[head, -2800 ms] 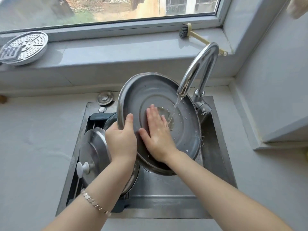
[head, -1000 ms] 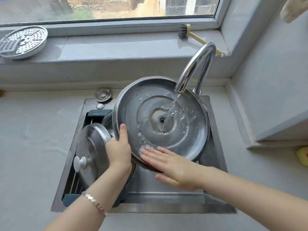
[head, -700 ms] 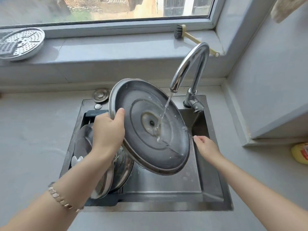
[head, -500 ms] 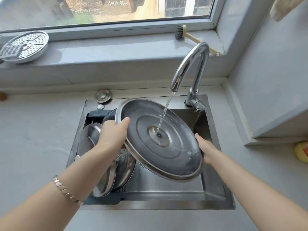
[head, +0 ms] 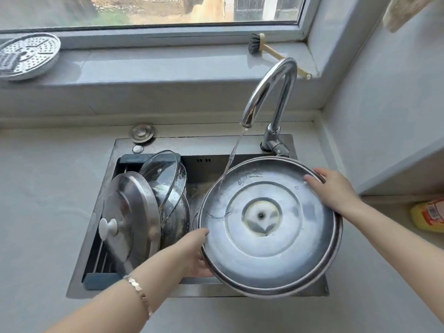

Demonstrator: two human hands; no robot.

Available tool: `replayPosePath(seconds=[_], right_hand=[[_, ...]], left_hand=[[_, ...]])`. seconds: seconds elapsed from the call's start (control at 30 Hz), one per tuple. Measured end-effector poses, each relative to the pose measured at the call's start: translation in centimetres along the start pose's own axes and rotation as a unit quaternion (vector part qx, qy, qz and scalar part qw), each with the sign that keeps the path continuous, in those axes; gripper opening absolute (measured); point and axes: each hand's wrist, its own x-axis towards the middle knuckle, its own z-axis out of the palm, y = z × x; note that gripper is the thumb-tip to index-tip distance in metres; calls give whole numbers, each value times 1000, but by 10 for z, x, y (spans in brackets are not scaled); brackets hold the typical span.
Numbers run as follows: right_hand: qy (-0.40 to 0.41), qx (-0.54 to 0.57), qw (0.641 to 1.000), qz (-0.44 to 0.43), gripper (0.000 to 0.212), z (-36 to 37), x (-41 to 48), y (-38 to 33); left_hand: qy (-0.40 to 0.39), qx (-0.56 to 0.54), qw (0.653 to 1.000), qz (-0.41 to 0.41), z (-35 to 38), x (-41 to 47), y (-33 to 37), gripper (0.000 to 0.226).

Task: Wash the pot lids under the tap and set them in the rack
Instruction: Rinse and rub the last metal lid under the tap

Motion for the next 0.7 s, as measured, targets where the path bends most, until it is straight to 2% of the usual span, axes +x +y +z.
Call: replayPosePath(seconds=[0.07,0.17,0.3,0.43,0.5,0.57,0.63,0.7], right_hand=[[44,10,998,-38,22,-1,-6,-4],[108,67,989,-75,31,-3,-11,-7],[143,129,980,-57,41,0,-5,7],[169,209,963,-28,41,6,0,13],[151,233,961,-9,40,15,2,16],[123,241,963,11,40,27,2,14],[92,236,967,26,43,42,0,9],[48,213,976,21,41,58,-5,-2]], left_hand=[[-13,-22,1000,-5,6,4,-2,28],[-25,-94,995,34,16,7,3,32],[-29,-153,983,98,19,10,18,33],[22,-90,969,230,7,8,42,25],[91,-28,941,326,-6,1,58,21],[156,27,896,414,-19,-14,73,20],[176,59,856,482,-31,-34,87,24],[177,65,832,522,-43,-54,100,25]])
